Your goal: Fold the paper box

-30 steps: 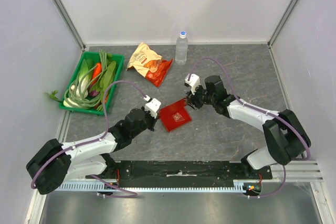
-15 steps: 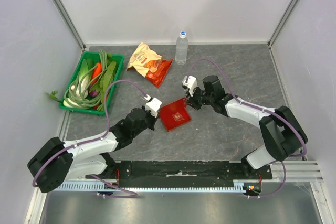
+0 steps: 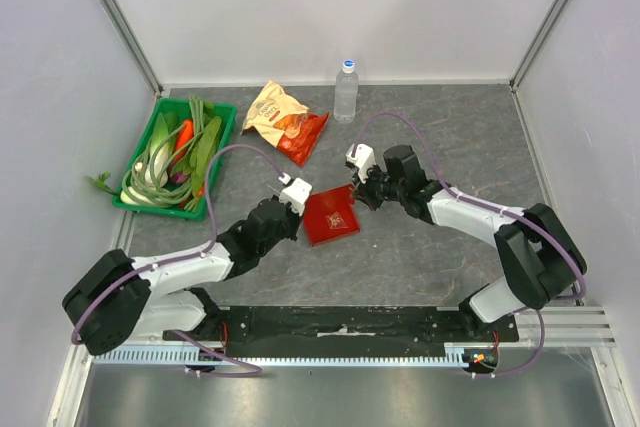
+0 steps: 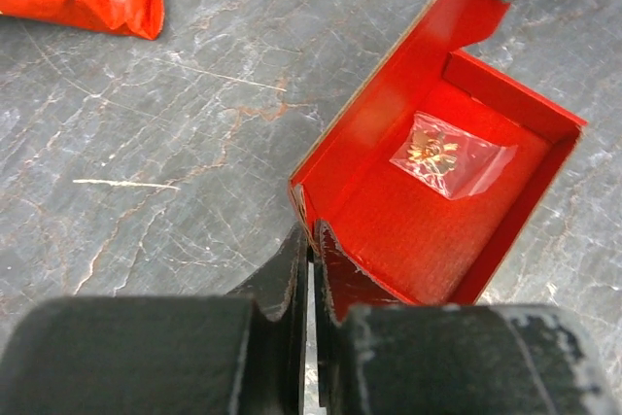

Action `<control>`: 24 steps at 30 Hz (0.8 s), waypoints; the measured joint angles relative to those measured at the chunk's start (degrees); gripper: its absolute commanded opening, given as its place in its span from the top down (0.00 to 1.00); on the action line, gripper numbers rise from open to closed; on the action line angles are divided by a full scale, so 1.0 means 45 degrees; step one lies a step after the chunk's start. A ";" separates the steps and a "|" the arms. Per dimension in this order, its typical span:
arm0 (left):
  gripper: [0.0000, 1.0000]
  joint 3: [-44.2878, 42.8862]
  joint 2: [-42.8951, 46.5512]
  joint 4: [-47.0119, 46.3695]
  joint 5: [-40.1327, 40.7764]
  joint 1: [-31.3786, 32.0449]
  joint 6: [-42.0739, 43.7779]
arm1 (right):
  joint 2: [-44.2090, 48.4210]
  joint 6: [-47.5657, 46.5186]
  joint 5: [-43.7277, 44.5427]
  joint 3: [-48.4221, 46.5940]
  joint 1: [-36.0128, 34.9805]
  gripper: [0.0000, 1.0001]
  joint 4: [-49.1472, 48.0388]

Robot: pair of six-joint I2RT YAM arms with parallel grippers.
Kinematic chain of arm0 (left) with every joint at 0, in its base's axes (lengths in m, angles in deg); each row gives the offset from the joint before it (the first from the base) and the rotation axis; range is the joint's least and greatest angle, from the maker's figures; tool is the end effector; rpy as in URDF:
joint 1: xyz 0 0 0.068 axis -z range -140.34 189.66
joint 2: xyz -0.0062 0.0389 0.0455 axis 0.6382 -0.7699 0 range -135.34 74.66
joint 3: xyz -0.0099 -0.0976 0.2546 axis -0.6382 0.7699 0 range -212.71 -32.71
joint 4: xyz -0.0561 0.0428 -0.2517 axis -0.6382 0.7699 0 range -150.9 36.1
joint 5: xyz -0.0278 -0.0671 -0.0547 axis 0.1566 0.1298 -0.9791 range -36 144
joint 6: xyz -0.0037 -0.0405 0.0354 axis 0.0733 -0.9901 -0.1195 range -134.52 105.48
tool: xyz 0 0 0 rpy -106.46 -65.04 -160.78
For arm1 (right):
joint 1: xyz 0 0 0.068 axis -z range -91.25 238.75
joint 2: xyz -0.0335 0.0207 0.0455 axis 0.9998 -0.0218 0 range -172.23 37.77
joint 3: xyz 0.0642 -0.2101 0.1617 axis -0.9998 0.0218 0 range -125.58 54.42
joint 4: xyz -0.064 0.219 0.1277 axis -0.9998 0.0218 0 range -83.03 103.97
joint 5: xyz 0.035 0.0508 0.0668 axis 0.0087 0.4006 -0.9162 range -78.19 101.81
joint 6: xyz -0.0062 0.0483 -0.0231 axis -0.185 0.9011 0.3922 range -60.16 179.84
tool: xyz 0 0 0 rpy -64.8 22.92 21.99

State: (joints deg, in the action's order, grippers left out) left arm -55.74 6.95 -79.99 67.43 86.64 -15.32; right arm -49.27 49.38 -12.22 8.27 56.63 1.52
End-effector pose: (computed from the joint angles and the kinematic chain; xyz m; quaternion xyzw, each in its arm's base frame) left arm 0.1657 -0.1657 0.1813 0.2722 0.7975 -0.1239 0.5240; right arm 0.2614 0.1812 0.2004 -0.4045 0.7753 0.2660 0.4056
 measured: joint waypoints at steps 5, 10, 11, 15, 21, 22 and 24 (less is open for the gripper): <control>0.98 -0.0622 -0.0758 0.0058 0.0753 -0.0005 -0.0534 | 0.0243 0.1564 0.1603 0.0350 -0.0389 1.00 -0.0505; 0.98 -0.1685 -0.2001 0.0155 0.2074 0.0019 -0.1972 | 0.0957 0.4133 0.5566 0.1180 -0.1826 1.00 -0.1248; 0.98 -0.1928 -0.2302 0.0170 0.2424 0.0049 -0.2293 | 0.0986 0.4507 0.6266 0.1190 -0.2127 1.00 -0.1307; 0.98 -0.2900 -0.3468 0.0083 0.3784 0.0243 -0.3235 | 0.0928 0.5940 0.9617 0.1093 -0.3279 1.00 -0.1409; 0.98 -0.3225 -0.4371 -0.0884 0.5017 0.0831 -0.3745 | 0.0432 0.7558 1.2769 0.0772 -0.3954 1.00 -0.1409; 0.98 -0.3206 -0.4435 -0.1030 0.5119 0.0913 -0.3764 | 0.0423 0.7791 1.3124 0.0787 -0.4017 1.00 -0.1443; 0.98 -0.3050 -0.4537 -0.1559 0.5348 0.1098 -0.3818 | 0.0423 0.8194 1.3668 0.0845 -0.4143 1.00 -0.1549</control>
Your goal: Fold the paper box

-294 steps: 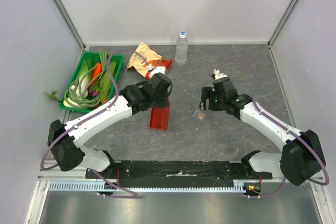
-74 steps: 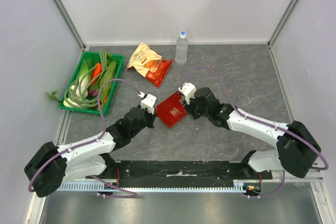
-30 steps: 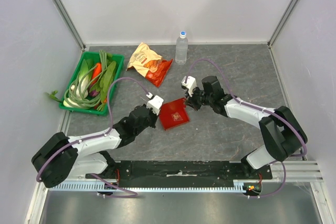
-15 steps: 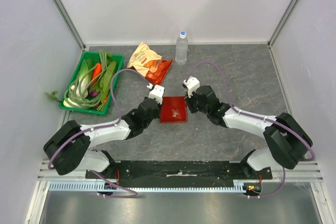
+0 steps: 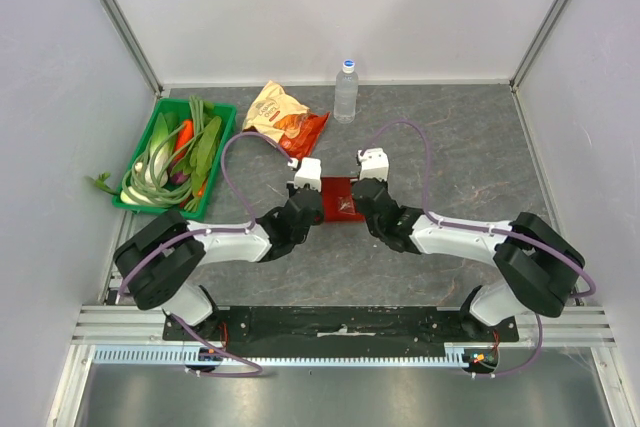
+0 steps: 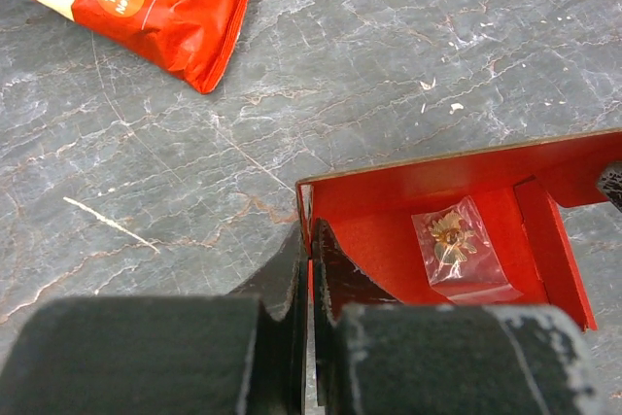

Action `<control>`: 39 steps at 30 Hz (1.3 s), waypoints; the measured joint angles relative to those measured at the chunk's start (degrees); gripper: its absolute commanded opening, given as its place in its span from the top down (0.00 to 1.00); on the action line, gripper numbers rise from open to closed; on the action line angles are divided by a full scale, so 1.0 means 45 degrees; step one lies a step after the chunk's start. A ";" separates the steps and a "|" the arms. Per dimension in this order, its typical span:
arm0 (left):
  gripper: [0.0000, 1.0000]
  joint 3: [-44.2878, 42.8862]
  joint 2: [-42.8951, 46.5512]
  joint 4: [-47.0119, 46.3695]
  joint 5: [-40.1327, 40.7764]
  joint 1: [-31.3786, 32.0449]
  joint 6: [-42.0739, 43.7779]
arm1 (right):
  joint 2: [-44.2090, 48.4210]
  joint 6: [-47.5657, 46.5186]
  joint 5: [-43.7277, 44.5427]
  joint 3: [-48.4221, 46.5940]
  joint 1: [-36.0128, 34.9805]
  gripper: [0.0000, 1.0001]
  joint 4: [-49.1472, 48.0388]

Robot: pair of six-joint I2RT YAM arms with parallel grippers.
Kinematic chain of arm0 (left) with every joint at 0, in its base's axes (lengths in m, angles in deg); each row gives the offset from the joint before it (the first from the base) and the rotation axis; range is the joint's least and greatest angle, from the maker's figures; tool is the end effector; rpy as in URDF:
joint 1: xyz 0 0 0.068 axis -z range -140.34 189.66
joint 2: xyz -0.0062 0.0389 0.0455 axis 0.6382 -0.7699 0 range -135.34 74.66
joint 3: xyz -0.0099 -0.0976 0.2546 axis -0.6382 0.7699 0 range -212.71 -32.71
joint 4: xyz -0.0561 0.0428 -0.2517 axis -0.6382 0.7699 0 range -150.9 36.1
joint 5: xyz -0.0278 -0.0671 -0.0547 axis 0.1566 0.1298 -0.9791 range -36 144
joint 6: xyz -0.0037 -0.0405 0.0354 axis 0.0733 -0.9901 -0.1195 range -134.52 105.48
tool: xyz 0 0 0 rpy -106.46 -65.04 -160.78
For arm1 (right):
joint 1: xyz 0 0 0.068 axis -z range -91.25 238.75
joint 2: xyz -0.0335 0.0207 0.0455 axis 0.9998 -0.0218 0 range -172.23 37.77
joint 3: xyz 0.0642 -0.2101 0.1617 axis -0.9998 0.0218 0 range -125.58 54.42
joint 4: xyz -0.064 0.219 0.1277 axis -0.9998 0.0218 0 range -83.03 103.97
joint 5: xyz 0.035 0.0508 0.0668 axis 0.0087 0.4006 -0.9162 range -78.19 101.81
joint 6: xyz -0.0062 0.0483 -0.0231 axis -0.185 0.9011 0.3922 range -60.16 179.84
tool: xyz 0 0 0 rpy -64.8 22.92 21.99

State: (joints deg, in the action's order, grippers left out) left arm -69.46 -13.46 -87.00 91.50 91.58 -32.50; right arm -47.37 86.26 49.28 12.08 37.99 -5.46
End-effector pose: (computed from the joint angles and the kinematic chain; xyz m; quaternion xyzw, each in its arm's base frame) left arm 0.2042 -0.2257 0.1798 0.0688 0.8152 -0.0679 0.5710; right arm 0.2106 0.2236 0.2025 -0.0171 0.8369 0.0759 0.5419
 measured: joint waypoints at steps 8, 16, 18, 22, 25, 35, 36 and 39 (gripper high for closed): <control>0.98 0.0510 -0.0515 -0.1122 0.0612 0.0491 -0.0199 | -0.0335 0.1360 0.1384 0.0296 -0.0631 1.00 -0.0044; 0.98 0.0889 -0.0928 -0.2225 0.1214 0.0860 -0.0573 | -0.0452 0.1690 0.2453 0.1010 -0.1277 1.00 -0.0772; 0.98 0.0942 -0.1010 -0.2395 0.1438 0.0996 -0.0612 | -0.0452 0.1710 0.2482 0.1122 -0.1302 1.00 -0.0957; 0.98 0.1273 -0.1093 -0.2871 0.1826 0.1341 -0.0641 | -0.0452 0.1894 0.2739 0.1525 -0.1559 1.00 -0.1545; 0.98 0.1588 -0.1151 -0.3269 0.1991 0.1579 -0.0665 | -0.0452 0.2001 0.2968 0.1763 -0.1812 1.00 -0.1802; 0.98 0.2861 -0.1200 -0.4794 0.2025 0.2021 -0.0636 | -0.0763 0.2467 0.3895 0.2356 -0.2764 1.00 -0.2492; 0.98 0.2943 -0.1209 -0.4906 0.1982 0.2021 -0.0636 | -0.0831 0.2531 0.3963 0.2375 -0.2841 1.00 -0.2526; 0.98 0.3138 -0.1384 -0.5382 0.1948 0.2089 -0.0627 | -0.1059 0.2720 0.4148 0.2516 -0.3026 1.00 -0.2764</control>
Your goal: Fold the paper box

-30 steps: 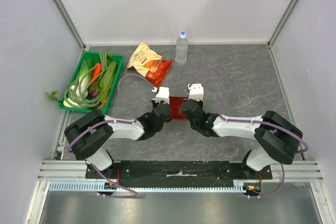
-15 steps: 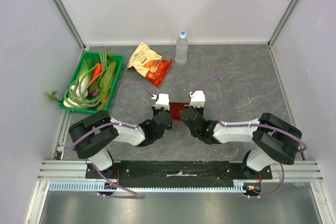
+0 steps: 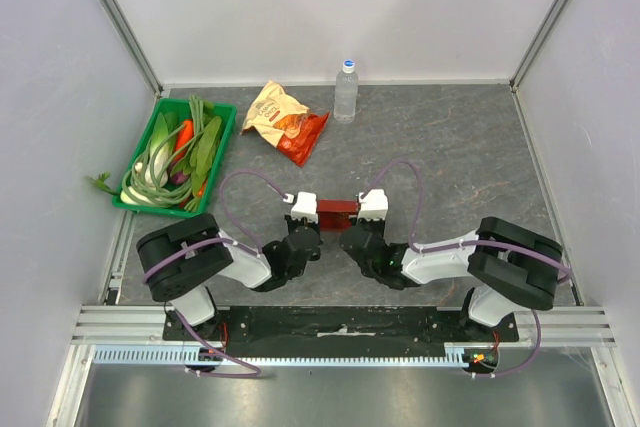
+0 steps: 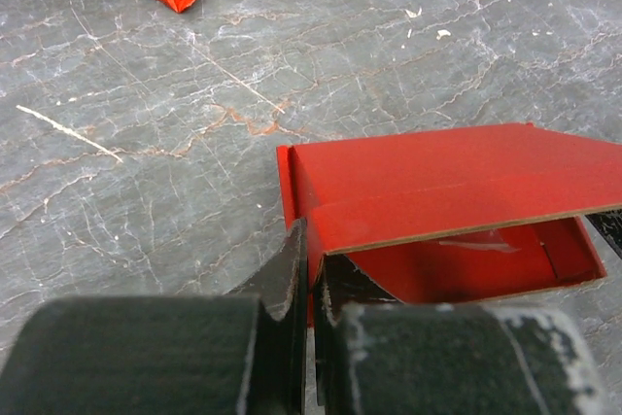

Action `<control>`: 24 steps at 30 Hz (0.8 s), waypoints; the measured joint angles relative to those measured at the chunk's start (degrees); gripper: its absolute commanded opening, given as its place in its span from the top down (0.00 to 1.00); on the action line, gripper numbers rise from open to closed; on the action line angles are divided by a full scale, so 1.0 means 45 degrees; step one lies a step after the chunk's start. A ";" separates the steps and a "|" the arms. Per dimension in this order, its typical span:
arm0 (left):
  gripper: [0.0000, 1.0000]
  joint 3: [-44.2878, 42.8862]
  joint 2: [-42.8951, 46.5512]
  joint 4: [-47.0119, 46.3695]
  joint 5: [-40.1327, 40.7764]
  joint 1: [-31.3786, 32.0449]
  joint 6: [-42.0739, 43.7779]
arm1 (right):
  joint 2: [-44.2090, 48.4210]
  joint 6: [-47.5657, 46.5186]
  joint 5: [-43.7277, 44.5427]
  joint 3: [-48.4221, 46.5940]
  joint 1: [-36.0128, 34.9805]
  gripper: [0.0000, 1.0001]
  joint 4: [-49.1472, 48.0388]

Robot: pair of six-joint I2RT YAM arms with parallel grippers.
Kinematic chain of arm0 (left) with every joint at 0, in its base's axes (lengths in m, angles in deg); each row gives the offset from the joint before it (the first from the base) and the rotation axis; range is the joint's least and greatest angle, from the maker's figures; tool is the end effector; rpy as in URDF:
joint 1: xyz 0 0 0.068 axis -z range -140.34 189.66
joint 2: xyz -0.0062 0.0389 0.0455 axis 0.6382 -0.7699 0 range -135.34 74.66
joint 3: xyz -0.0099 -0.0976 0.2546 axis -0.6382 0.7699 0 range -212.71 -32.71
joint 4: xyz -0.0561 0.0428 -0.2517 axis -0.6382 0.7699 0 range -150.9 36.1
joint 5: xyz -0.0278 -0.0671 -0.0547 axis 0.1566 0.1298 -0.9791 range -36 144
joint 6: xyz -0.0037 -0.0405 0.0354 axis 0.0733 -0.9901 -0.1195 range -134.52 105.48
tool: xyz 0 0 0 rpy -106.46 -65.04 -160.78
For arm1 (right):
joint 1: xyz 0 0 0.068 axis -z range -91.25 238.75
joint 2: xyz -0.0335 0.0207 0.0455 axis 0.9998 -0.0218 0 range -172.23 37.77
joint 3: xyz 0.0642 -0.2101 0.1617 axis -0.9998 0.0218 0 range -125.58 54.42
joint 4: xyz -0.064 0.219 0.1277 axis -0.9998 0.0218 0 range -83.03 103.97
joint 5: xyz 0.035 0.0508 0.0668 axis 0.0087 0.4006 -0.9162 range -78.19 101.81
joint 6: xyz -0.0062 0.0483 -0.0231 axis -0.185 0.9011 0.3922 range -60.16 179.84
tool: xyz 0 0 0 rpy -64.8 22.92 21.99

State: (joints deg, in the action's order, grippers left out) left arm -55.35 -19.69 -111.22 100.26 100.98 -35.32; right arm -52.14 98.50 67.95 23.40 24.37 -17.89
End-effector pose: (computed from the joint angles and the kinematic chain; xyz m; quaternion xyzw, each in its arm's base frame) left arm 0.1500 -0.2208 0.1270 0.0553 0.7893 -0.0958 0.6039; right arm 0.1457 0.2355 0.1463 0.0419 0.8088 0.0656 0.5829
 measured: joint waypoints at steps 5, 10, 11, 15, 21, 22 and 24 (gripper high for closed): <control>0.98 0.0194 -0.0437 -0.0549 0.0092 0.0204 0.0005 | -0.0165 0.0165 -0.0097 0.0393 -0.0296 0.76 0.0024; 0.98 0.0214 -0.0709 -0.0952 0.0398 0.0253 0.0005 | 0.0461 0.0175 -0.0991 0.0306 -0.0316 0.52 0.1851; 0.98 0.0214 -0.0748 -0.1001 0.0447 0.0262 0.0005 | 0.0801 0.0287 -0.1195 0.0185 -0.0316 0.51 0.2701; 0.98 0.0209 -0.0816 -0.1044 0.0680 0.0335 0.0005 | 0.2628 0.1205 -0.2302 -0.0141 -0.0311 0.33 0.6052; 0.98 0.0165 -0.0831 -0.0937 0.0845 0.0403 0.0005 | 0.6980 0.2191 -0.5246 -0.0627 0.0680 0.22 1.0365; 0.98 0.0151 -0.0831 -0.0918 0.0855 0.0403 0.0005 | 0.7577 0.2249 -0.5799 -0.0894 0.1088 0.20 1.0686; 0.98 0.0029 -0.0845 -0.0733 0.0942 0.0442 0.0010 | 0.8597 0.2317 -0.6727 -0.1467 0.1821 0.20 1.1030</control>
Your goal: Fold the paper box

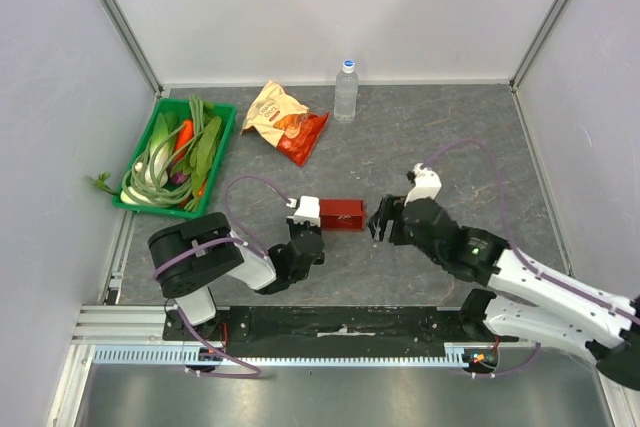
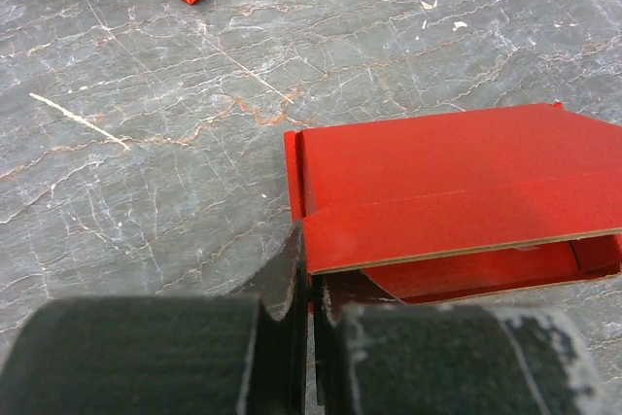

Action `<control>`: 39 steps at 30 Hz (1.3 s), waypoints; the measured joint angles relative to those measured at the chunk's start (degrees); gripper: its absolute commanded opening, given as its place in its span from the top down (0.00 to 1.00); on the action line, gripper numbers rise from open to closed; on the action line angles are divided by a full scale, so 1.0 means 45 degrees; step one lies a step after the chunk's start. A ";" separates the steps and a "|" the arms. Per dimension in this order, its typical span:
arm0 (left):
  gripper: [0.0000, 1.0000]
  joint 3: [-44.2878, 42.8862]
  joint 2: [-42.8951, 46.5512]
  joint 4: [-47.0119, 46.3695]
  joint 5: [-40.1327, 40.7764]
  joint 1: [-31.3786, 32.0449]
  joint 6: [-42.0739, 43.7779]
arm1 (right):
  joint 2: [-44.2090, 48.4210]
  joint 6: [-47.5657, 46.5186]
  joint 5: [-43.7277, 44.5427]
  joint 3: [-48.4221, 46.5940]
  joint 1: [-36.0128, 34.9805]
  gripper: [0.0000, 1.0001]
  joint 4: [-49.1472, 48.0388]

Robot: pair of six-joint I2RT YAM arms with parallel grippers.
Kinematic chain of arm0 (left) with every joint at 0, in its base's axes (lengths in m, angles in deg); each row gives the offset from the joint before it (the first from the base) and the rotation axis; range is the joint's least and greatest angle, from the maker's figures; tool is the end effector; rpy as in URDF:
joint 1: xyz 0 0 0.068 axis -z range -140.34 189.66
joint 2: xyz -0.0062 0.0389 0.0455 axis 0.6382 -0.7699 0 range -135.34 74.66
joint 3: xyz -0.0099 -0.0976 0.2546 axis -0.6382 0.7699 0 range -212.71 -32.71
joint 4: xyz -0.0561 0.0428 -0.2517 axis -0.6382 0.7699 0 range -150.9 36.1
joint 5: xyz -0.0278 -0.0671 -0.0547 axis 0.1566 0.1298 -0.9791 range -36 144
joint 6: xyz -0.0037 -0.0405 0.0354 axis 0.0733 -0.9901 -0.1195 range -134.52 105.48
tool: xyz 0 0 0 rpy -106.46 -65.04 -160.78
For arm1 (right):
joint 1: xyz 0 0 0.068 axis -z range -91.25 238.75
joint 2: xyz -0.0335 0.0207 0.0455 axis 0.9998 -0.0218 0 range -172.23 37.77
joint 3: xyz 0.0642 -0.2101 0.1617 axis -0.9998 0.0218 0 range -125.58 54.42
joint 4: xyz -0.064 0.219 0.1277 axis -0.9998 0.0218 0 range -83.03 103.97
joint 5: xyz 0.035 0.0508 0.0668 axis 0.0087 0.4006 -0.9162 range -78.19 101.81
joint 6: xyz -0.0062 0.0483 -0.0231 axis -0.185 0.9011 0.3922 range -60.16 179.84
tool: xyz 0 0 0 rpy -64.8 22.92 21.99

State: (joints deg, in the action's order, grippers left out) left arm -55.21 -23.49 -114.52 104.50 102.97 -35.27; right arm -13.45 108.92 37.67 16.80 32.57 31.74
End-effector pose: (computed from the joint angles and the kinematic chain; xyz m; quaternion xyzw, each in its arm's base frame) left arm 0.1439 -0.2253 0.1162 0.0499 0.7854 -0.0758 0.6123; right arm 0.1187 0.1493 0.2543 0.0429 0.8817 0.2150 0.4177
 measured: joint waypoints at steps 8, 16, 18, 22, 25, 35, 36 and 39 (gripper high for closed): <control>0.98 -0.0330 -0.0141 0.0461 0.0389 0.0131 0.0083 | -0.2103 0.0311 -0.3949 -0.2346 0.2924 0.65 -0.2259; 0.98 -0.0466 -0.0155 0.0661 0.0476 0.0175 0.0092 | -0.6217 0.2909 -0.6154 -0.1103 0.3687 0.76 -0.7412; 0.98 -0.0466 -0.0155 0.0665 0.0476 0.0175 0.0092 | -0.6989 0.3308 -0.6528 -0.0680 0.3687 0.78 -0.8267; 0.82 -0.0471 -0.0155 0.0665 0.0461 0.0175 0.0126 | -0.8043 0.3866 -0.7121 -0.0175 0.3672 0.78 -0.9515; 0.63 -0.0500 -0.0155 0.0758 0.0418 0.0175 0.0180 | -0.8077 0.4056 -0.7208 0.0141 0.3677 0.78 -1.0195; 0.09 -0.0525 0.2798 0.6363 -0.1953 0.0180 -0.1632 | -0.9146 0.4153 -0.7601 0.0651 0.3677 0.78 -1.1963; 0.10 -0.0437 0.3526 0.7072 -0.2467 0.0185 -0.1797 | -0.9185 0.4099 -0.7621 0.0680 0.3677 0.78 -1.1982; 0.14 -0.0359 0.5790 0.9160 -0.3774 0.0189 -0.2399 | -0.9190 0.3905 -0.7713 0.0719 0.3677 0.79 -1.2080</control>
State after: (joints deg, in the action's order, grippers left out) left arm -56.83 2.56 -73.30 87.52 103.82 -46.07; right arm -54.80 126.50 2.97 20.03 49.11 -22.61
